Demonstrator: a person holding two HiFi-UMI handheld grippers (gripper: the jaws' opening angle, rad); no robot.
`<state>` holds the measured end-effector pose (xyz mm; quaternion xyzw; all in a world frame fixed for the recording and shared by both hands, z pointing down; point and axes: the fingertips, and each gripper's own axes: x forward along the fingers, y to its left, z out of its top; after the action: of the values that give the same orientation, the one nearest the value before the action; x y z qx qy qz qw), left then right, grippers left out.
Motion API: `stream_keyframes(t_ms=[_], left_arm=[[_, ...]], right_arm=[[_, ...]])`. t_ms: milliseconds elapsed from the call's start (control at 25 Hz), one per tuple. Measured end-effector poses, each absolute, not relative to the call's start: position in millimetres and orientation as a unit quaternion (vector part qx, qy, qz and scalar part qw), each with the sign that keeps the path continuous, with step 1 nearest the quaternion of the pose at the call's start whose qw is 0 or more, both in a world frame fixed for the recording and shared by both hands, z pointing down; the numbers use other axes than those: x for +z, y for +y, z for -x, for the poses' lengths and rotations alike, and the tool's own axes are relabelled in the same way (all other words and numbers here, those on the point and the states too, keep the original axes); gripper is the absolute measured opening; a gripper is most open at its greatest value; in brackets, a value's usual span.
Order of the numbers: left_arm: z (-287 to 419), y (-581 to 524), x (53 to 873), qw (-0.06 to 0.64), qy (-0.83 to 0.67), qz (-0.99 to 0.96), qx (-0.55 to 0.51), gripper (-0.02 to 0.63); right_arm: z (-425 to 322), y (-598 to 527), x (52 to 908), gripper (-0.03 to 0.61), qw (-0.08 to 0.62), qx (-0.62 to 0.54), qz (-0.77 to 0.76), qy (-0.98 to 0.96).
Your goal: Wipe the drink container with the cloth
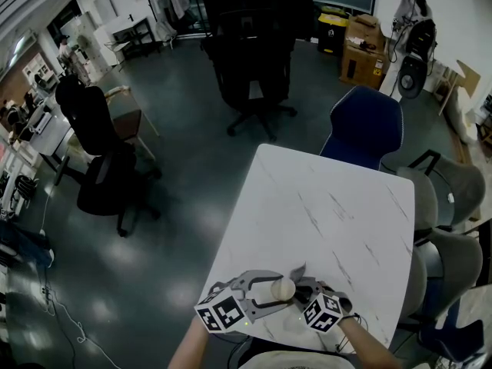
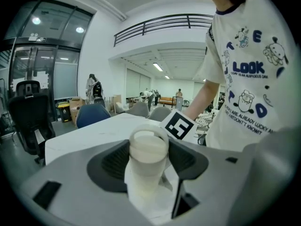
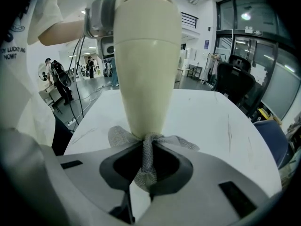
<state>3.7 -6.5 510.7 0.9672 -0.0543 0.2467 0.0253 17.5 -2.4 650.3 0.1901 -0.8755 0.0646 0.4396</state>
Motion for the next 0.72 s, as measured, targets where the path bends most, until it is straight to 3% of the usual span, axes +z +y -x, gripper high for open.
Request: stream_keyframes(t_ms=[720], left_arm=[[-1.8, -7.6, 512.4, 0.019, -0.095, -0.966, 0.238, 0.257]], right_arm=[[-17.1, -4.0, 577.9, 0.057, 0.398, 0.025, -0.186, -0.898]])
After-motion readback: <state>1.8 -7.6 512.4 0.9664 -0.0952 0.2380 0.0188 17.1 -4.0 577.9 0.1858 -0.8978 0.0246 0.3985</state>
